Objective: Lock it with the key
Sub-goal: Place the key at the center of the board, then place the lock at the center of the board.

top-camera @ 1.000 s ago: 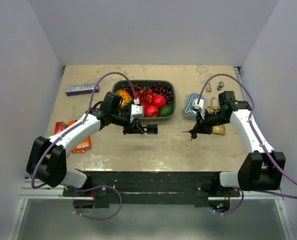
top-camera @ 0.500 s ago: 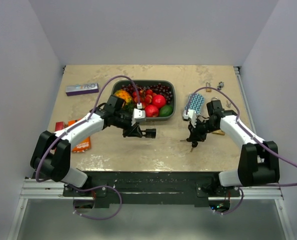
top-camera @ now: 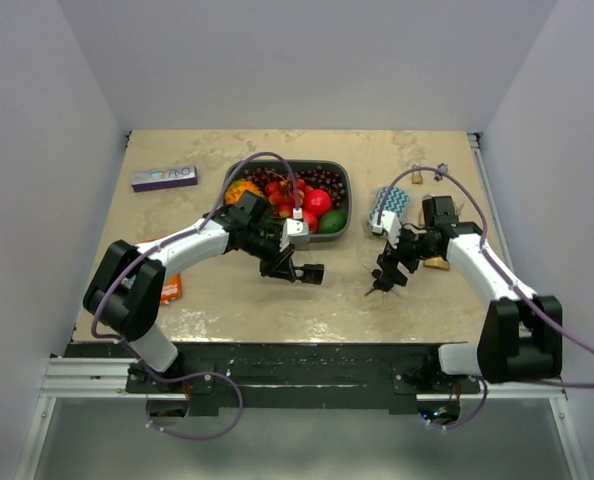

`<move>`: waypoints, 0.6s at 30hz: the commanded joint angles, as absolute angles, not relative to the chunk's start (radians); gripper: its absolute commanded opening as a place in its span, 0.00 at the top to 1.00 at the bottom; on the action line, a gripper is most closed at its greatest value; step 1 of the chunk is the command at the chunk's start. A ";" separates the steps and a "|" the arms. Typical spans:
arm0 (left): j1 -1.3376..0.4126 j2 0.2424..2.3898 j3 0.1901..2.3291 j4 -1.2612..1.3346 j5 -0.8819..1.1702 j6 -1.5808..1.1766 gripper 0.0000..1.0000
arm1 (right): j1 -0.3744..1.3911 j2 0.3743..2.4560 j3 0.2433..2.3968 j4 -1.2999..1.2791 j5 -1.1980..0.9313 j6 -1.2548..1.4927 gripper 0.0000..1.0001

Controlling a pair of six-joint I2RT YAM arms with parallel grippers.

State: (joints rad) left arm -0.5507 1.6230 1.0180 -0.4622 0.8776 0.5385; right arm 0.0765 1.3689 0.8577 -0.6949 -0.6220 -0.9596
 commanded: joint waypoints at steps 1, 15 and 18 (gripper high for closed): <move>-0.595 1.684 1.199 -0.460 0.957 0.367 1.00 | 0.142 1.189 0.878 -0.623 -0.674 -0.945 0.15; -0.630 1.890 1.411 -0.617 1.190 0.049 1.00 | 0.569 0.931 0.716 -0.327 -0.515 -0.839 0.10; -0.638 1.879 1.402 -0.601 1.198 0.020 1.00 | 0.618 0.963 0.722 -0.299 -0.499 -0.859 0.11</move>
State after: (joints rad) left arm -0.6243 1.9079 1.3552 -0.6212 1.0615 0.1131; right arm 0.5636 0.9428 0.7174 -0.3992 -0.5491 -0.8463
